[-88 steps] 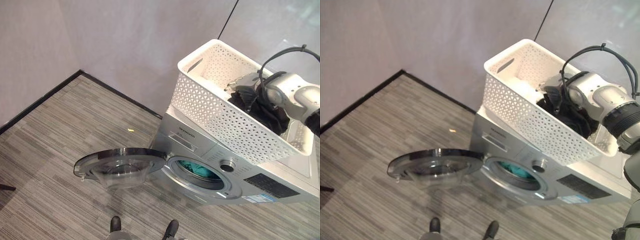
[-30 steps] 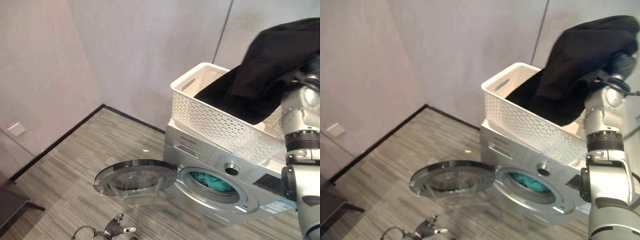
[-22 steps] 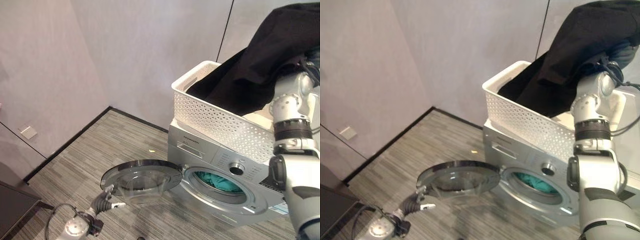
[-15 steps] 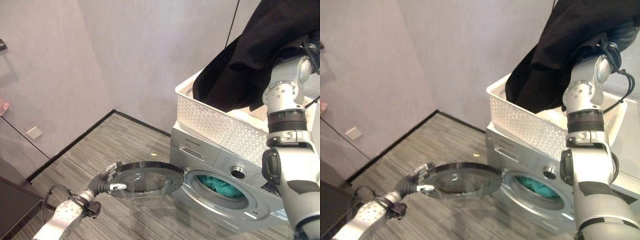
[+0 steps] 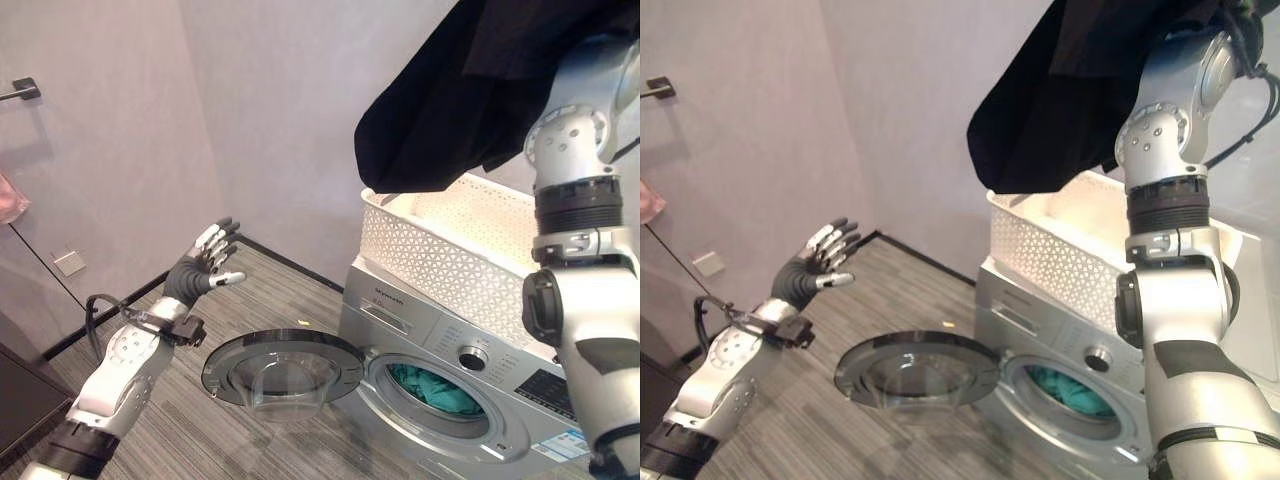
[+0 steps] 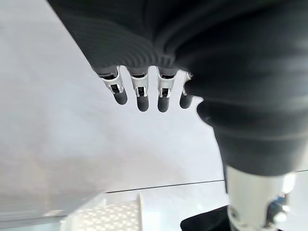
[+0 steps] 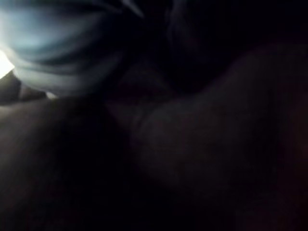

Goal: Grab the laundry basket,head to the washer,open it,put in the laundry and shut it.

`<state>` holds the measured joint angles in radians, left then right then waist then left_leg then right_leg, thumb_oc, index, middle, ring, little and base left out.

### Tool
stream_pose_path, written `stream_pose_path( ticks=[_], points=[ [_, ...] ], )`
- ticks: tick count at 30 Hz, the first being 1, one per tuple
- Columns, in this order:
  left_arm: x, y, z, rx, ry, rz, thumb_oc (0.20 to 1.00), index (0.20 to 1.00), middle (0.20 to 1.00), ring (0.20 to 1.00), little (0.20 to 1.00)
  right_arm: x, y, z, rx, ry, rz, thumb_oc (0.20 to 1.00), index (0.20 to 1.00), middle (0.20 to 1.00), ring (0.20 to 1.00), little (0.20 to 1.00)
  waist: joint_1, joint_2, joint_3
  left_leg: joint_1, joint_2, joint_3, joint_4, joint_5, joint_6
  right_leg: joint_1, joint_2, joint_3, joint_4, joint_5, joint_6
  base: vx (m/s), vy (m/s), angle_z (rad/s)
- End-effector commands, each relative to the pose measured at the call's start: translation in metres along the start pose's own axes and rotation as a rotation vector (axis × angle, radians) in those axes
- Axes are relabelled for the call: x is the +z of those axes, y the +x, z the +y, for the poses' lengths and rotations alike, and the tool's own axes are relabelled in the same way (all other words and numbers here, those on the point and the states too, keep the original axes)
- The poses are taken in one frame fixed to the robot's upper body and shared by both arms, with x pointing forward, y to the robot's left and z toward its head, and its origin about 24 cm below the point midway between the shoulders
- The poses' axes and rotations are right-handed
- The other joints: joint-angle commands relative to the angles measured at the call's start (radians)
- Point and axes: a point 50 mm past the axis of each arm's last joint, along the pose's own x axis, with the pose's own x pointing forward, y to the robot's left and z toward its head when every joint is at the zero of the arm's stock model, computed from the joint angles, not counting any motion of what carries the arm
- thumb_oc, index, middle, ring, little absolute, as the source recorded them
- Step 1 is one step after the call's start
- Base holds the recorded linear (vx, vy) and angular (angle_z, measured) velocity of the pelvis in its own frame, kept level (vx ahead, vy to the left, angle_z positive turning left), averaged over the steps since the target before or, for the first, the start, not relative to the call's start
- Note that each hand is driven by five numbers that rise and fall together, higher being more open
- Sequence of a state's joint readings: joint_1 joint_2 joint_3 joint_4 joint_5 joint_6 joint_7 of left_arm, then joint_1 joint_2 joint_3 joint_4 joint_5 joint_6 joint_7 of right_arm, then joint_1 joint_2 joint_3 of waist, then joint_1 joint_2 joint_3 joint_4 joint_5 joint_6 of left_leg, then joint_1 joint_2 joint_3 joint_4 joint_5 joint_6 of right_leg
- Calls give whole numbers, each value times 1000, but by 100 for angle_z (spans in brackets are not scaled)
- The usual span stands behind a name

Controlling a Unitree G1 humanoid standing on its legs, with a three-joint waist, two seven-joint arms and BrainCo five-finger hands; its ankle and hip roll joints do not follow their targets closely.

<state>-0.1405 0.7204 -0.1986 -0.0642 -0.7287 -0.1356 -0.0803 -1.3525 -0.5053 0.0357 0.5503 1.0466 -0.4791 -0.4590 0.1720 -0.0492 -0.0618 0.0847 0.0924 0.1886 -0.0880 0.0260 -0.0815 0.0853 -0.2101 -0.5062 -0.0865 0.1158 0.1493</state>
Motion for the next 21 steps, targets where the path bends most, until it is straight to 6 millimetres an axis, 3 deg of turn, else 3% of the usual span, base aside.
stream_pose_path(
  ticks=[1,10,21],
  points=[
    [29,18,-11,-37,56,-169,1000,1000,1000,1000,1000,18,6,56,176,75,-83,200,200,200,200,200,-13,-54,-61,-19,-5,-30,2,18,-24,20,-63,39,12,27,57,-6,6,8],
    [54,57,-43,-65,-56,-318,1000,1000,1000,1000,1000,3,-22,95,303,122,-44,200,200,200,200,200,-43,-51,-53,-26,-9,-17,1,17,-19,2,-62,58,12,37,53,4,0,0],
    [95,88,-82,-170,-117,-461,1000,1000,1000,1000,1000,-15,-42,105,320,163,19,200,200,200,200,200,-67,-36,-45,-26,-3,5,1,22,-18,-17,-53,85,9,37,44,15,-12,-9]
  ],
)
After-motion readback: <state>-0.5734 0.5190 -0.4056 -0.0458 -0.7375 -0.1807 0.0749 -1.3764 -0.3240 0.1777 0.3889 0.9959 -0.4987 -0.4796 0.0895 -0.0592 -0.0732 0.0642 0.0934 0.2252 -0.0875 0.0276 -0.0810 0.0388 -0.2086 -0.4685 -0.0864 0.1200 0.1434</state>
